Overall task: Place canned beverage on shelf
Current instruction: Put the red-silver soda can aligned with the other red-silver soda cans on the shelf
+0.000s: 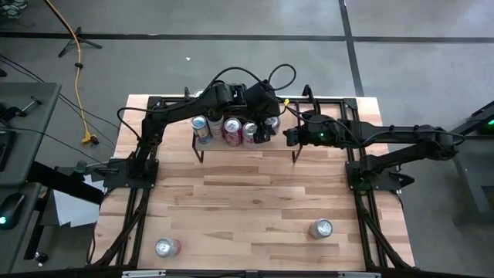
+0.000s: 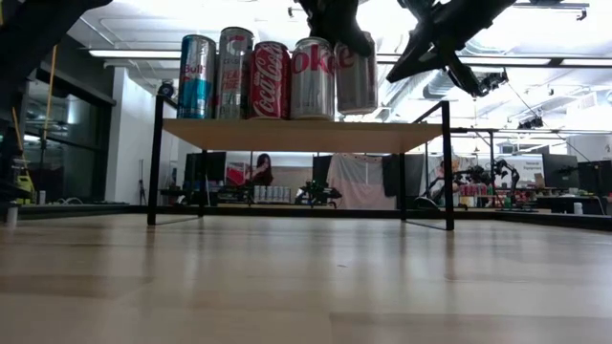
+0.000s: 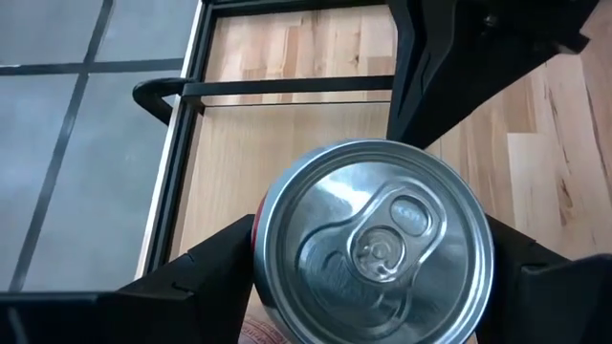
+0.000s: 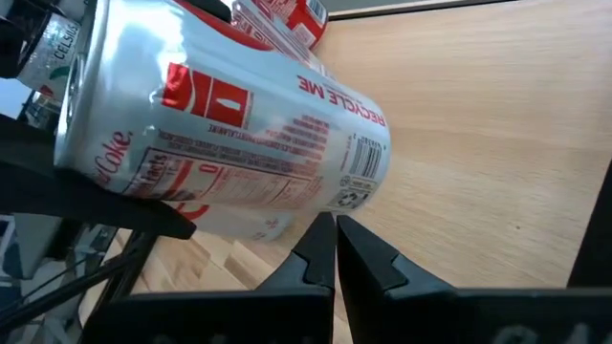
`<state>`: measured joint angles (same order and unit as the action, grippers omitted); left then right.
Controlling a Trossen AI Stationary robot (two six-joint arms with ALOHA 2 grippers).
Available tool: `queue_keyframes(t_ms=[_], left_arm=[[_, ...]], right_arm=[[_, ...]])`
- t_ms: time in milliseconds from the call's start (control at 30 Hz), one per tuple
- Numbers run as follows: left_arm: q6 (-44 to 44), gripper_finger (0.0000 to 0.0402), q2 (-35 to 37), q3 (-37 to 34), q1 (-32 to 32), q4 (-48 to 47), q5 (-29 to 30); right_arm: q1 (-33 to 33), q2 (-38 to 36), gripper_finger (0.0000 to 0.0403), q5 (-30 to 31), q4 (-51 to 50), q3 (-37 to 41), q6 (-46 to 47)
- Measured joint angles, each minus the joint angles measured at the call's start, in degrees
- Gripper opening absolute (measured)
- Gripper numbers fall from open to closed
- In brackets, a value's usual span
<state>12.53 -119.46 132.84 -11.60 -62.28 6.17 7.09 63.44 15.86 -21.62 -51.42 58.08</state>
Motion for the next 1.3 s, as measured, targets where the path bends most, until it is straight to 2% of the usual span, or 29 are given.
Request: queue_keyframes(t_ms=[133, 433, 900, 1000, 1300], left_arm=[[-1.2, 0.0249, 0.0, -0.3, 0.0, 0.2, -0.4], [0.4, 0.0250, 0.1, -6.5, 0.0, 4.6, -1.4], [1.1, 0.0253, 0.0, -6.7, 0.0, 6.7, -1.0], [1.1, 0.0271, 0.0, -6.7, 0.0, 6.8, -1.0], [1.2, 0.0362, 0.2, -6.7, -0.1, 7.0, 1.0]], right_arm=[[0.0, 0.0, 0.0000, 0.0, 0.0, 0.0, 0.0], [0.1, -0.2, 0.0000, 0.2, 0.0, 0.0, 0.0], [0.0, -0.2, 0.0000, 0.2, 0.8, 0.0, 0.0], [0.0, -0.2, 0.0000, 0.2, 1.3, 0.0, -0.1], [0.0, -0.2, 0.0000, 0.3, 1.9, 0.0, -0.5]])
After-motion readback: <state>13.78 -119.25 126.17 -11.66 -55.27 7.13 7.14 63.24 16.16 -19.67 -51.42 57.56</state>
